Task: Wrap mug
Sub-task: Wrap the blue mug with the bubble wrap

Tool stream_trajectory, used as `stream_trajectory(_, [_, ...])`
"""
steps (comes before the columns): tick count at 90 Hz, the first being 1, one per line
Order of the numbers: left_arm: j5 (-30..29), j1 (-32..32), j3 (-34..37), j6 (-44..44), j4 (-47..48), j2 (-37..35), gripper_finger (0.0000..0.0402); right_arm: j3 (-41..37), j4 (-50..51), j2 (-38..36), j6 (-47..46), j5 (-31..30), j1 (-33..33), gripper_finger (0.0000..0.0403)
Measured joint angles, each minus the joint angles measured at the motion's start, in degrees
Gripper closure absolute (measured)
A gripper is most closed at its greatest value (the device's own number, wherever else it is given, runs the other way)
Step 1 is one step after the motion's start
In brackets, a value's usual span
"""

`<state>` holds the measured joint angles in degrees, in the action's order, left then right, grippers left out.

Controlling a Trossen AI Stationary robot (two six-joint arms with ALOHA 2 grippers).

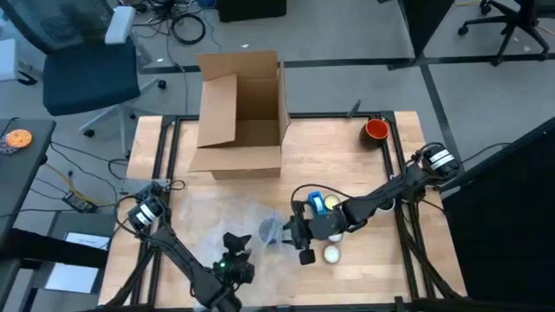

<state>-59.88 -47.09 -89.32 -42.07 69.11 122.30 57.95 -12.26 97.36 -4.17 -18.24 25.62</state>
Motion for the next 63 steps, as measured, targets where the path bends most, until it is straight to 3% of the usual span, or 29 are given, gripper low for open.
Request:
stream_trajectory(13, [2.90, 1.30, 0.11, -0.16, -1.64, 0.00, 0.0204, 0.00, -0.04, 0.00, -0.10, -0.02, 0.65, 0.0277])
stream_trajectory(34, [7.72, 2.17, 0.11, -1.02, -3.06, 0.00, 0.0384, 0.00, 1.53, -1.66, 0.16, -0.72, 2.08, 0.0274])
stream_trajectory(63, [8.07, 2.76, -0.86, -8.18, -3.67, 0.00, 0.0400, 0.00, 14.51, -7.30, -1.11, -15.08, 14.13, 0.0249])
